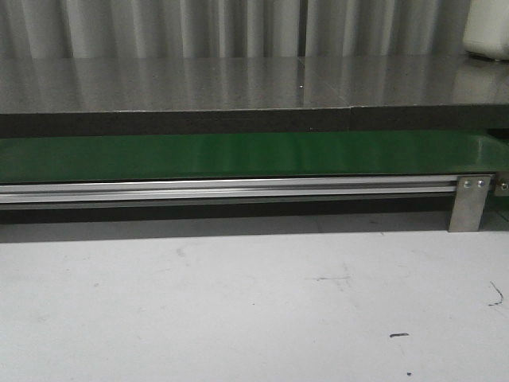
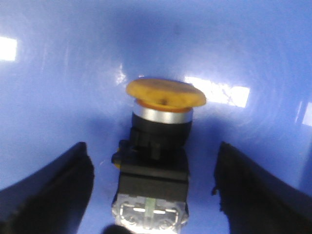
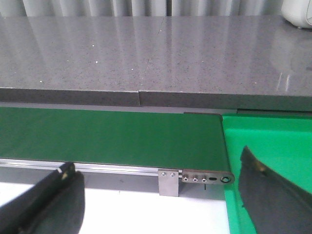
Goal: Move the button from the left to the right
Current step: 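Grasp the yellow-capped black push button in the blue bin with left gripper, then lift the button and set it on the belt's start, open left gripper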
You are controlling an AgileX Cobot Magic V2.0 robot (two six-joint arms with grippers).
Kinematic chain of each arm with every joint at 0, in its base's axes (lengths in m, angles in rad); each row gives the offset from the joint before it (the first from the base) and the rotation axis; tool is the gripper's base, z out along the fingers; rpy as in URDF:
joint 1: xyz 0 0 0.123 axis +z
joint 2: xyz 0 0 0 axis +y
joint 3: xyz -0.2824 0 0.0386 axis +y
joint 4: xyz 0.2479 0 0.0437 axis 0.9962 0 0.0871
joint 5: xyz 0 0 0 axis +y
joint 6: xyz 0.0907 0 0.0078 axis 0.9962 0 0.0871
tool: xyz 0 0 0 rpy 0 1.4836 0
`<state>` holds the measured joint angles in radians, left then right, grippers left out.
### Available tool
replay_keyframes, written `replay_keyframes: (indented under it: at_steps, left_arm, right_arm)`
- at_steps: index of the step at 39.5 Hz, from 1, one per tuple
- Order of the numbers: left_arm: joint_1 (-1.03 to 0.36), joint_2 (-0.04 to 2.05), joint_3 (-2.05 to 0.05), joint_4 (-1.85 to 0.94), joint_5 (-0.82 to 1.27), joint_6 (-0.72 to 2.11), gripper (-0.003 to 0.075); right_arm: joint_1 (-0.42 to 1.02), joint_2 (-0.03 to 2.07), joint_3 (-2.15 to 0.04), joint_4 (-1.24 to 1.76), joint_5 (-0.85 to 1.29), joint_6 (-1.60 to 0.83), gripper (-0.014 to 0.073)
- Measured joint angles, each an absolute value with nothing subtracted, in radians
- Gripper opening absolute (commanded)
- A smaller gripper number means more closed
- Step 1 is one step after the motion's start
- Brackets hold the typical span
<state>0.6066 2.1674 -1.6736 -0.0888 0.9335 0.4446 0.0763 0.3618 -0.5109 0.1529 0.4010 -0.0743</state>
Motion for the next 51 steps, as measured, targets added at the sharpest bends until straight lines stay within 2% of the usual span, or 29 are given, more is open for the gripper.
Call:
replay_keyframes:
  at_steps: [4, 9, 19, 30, 42, 51]
  left_arm:
    - [0.607, 2.169, -1.674, -0.089, 0.943, 0.446, 0.0205]
    - [0.607, 2.169, -1.676, -0.087, 0.948, 0.446, 0.0111]
    - [0.607, 2.164, -1.720, -0.089, 0.970, 0.446, 0.0102]
    - [0.587, 2.040, -1.802, -0.197, 1.014, 0.446, 0.0102]
    - [0.399, 1.992, -1.811, -0.246, 1.160, 0.384, 0.0099]
    - [0.255, 2.006, -1.811, -0.203, 1.186, 0.301, 0.0020]
  right_arm:
    - [0.076, 0.362, -0.511, 0.153, 0.401, -0.074, 0.0654]
    - [0.076, 0.362, -0.511, 0.153, 0.401, -0.074, 0.0654]
    - [0.076, 0.362, -0.511, 0.153, 0.401, -0.074, 0.0654]
    - [0.076, 0.362, -0.511, 0.153, 0.401, -0.074, 0.0654]
    - [0.076, 0.362, -0.511, 0.153, 0.401, -0.074, 0.0654]
    - [0.076, 0.362, -0.511, 0.153, 0.401, -0.074, 0.0654]
